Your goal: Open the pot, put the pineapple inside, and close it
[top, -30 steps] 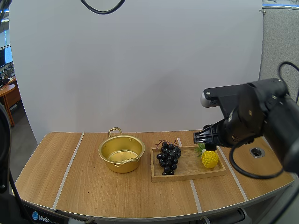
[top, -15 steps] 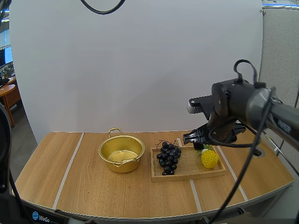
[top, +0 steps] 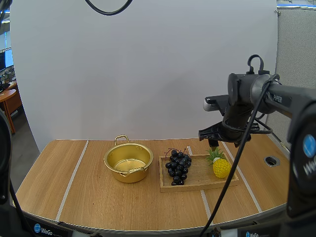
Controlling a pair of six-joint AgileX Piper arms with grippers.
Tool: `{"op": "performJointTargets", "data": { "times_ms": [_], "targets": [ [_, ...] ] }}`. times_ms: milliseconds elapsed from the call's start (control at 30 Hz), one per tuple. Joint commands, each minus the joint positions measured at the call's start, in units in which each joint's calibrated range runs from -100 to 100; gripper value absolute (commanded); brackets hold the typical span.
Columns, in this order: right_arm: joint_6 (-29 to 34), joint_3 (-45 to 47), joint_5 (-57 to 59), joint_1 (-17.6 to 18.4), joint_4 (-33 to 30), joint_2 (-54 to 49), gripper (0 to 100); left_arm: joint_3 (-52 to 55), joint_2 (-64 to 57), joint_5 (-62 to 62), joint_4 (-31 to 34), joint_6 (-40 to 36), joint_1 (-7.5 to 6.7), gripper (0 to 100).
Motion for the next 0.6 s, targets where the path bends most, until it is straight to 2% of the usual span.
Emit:
{"op": "performJointTargets", "data": {
  "times_ms": [0, 167, 567],
  "targets": [
    [-6.81, -0.39, -2.12, -3.36, 5.59, 3.12, 100, -0.48, -0.29, -1.79, 0.26, -0.59, -0.11, 0],
    [-11.20, -0.39, -3.76, -5.54, 8.18, 7.41, 100, -0.48, -0.29, -1.79, 0.26, -0.59, -0.11, 0],
    [-13.53, -0.39, -10.99, -5.62, 8.53, 15.75, 100, -0.48, -0.29, -1.79, 0.26, -0.59, -0.11, 0]
  ]
}}
